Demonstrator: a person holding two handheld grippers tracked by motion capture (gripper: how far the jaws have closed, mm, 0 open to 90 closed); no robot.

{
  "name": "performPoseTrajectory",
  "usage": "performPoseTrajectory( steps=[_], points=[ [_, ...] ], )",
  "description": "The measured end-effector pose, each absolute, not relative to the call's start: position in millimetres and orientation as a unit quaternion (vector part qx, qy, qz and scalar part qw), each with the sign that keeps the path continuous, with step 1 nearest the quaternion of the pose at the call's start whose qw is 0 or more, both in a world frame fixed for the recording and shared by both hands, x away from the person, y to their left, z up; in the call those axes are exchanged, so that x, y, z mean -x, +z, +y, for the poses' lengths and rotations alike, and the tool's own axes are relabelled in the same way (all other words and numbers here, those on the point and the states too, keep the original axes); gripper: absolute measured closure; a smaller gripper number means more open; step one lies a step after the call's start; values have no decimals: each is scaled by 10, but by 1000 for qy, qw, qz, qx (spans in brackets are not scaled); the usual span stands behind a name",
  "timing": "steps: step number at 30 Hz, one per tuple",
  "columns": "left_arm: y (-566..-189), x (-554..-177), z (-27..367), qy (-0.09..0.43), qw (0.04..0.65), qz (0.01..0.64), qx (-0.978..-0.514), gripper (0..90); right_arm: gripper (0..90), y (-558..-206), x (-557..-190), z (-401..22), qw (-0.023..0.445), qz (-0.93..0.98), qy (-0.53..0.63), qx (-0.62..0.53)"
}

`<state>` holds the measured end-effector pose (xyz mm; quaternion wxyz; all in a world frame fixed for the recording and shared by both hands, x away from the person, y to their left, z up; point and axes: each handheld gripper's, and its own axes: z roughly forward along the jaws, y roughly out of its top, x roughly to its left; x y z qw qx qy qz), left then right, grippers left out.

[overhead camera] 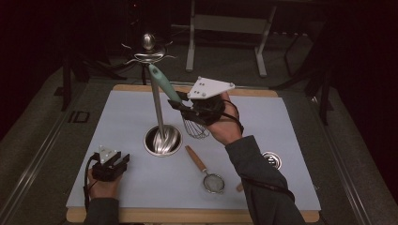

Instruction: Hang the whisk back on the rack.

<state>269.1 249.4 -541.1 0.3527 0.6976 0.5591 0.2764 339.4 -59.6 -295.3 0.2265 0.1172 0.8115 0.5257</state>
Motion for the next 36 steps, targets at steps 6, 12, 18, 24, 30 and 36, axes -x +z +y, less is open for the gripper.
performPoseTrajectory(
  steps=[6,12,18,24,30,36],
  points=[
    [-5410,-2691,2494,276,353,559,-698,619,689,-2949,-3433,-537,238,809,521,-134],
    [-5410,-2690,2495,276,354,559,-697,619,687,-2976,-3464,-488,240,807,518,-147],
    [-5410,-2689,2495,277,353,558,-698,618,685,-2993,-3475,-424,259,804,507,-174],
    [-5411,-2689,2496,277,354,558,-698,618,667,-3014,-3463,-365,259,810,497,-173],
    [-5410,-2688,2497,278,354,558,-697,618,648,-3022,-3451,-318,251,812,499,-172],
    [-5410,-2687,2496,278,354,558,-697,618,592,-2999,-3413,-318,247,816,500,-154]
  ],
)
